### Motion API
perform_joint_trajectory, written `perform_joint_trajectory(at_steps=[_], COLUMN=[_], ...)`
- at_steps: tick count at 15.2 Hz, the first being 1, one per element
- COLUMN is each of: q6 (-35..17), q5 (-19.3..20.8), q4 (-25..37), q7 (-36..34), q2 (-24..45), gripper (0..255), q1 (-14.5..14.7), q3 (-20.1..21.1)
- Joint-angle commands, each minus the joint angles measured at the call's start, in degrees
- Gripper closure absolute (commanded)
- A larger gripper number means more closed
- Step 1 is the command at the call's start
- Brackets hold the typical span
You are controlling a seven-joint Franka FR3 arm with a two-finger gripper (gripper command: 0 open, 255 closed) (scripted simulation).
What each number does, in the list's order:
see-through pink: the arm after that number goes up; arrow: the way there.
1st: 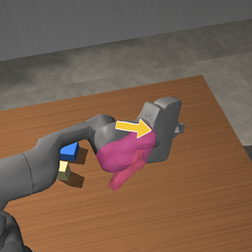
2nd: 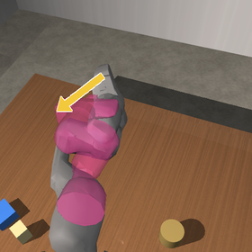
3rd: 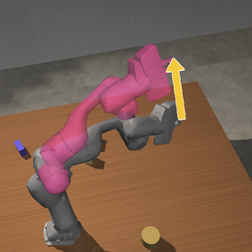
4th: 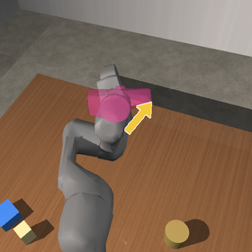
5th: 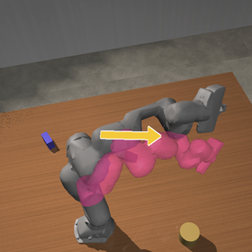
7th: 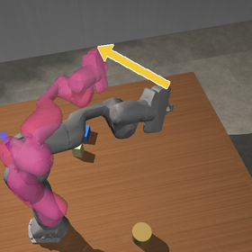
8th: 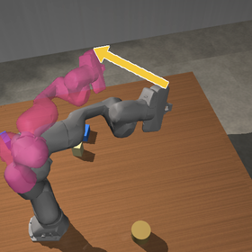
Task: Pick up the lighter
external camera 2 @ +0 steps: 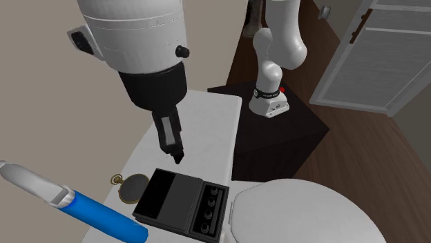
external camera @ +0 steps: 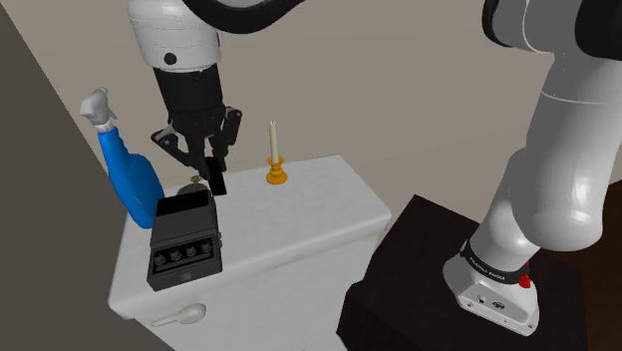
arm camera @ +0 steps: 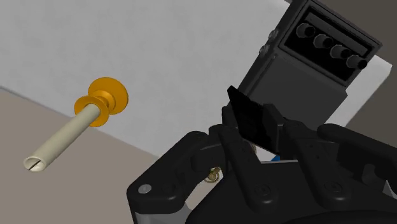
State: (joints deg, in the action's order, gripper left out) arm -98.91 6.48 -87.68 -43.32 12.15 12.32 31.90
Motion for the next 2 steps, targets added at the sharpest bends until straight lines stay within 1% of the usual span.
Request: perform_joint_trajectory(at_steps=[1,2], q6=[0.8,0.8], q5=[0.0,0.0], q4=[0.8,0.8], q7=[0.1,0.1], q2=[0.0,0.0], gripper=[255,255], q1=[0.0,0.0], q3=[0.0,0.0])
